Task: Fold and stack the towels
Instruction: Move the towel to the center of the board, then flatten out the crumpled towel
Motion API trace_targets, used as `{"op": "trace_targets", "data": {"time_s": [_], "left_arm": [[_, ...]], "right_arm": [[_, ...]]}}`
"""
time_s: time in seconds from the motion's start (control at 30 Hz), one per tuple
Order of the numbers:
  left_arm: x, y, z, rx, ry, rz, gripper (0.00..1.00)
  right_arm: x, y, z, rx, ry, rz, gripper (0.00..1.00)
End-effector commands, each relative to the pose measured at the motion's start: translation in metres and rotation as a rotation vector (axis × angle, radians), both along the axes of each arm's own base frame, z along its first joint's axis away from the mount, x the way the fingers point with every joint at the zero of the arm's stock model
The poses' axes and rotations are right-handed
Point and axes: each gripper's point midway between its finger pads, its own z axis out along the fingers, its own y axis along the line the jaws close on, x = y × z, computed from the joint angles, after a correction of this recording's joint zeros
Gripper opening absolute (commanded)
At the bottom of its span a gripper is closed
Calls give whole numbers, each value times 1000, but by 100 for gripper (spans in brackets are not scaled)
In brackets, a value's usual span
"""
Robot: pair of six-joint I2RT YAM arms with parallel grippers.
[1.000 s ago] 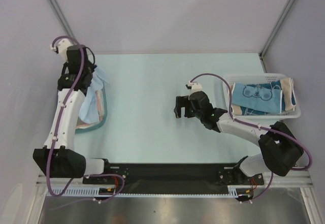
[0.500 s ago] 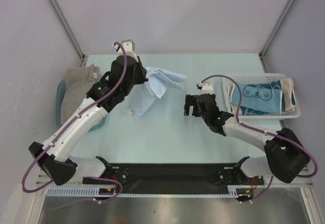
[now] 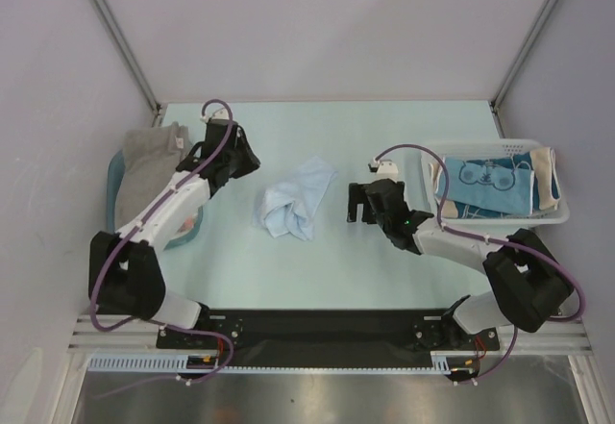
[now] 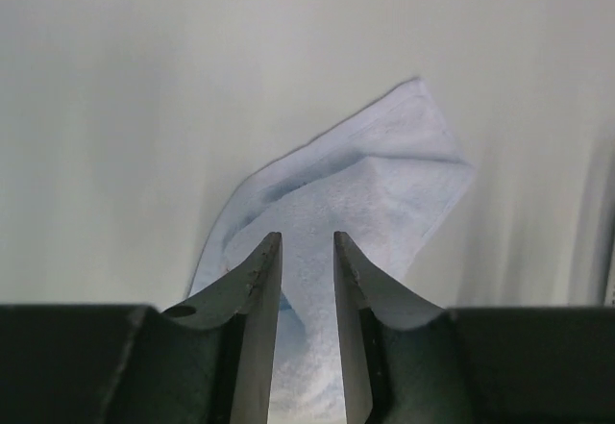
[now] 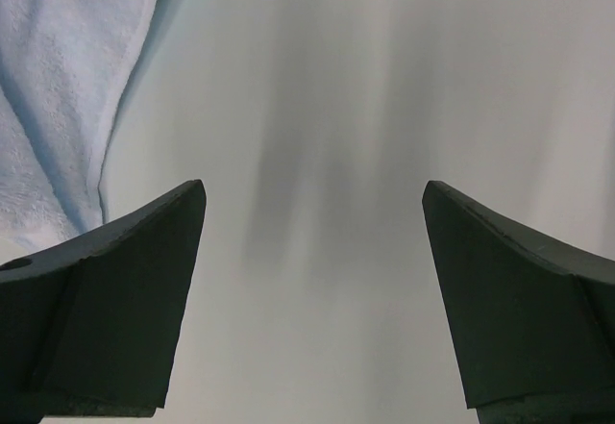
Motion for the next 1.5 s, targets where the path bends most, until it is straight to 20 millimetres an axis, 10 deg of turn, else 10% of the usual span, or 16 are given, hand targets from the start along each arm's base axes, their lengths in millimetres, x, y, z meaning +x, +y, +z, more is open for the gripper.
{"op": "trace_targets", "data": {"time_s": [0.0, 0.13, 0.43, 0.67, 1.1, 1.47], "left_arm": [[10, -24, 6, -95, -27, -96, 33], [-11, -28, 4, -65, -15, -89, 26], [-80, 3, -27, -68, 4, 16, 22], [-106, 3, -33, -102, -4, -18, 26], [-120, -13, -52, -168, -15, -97, 39], [-127, -37, -125, -117, 99, -129, 39]], "right_arm": [[9, 26, 18, 51, -34, 60, 100], [-7, 56, 20, 75, -16, 140, 98], [-62, 146, 23, 155, -8, 356, 58], [-63, 189, 9, 77, 13, 459, 48], [-65, 207, -38, -56, 103, 522, 46], [-52, 172, -39, -171, 56, 420, 48]]}}
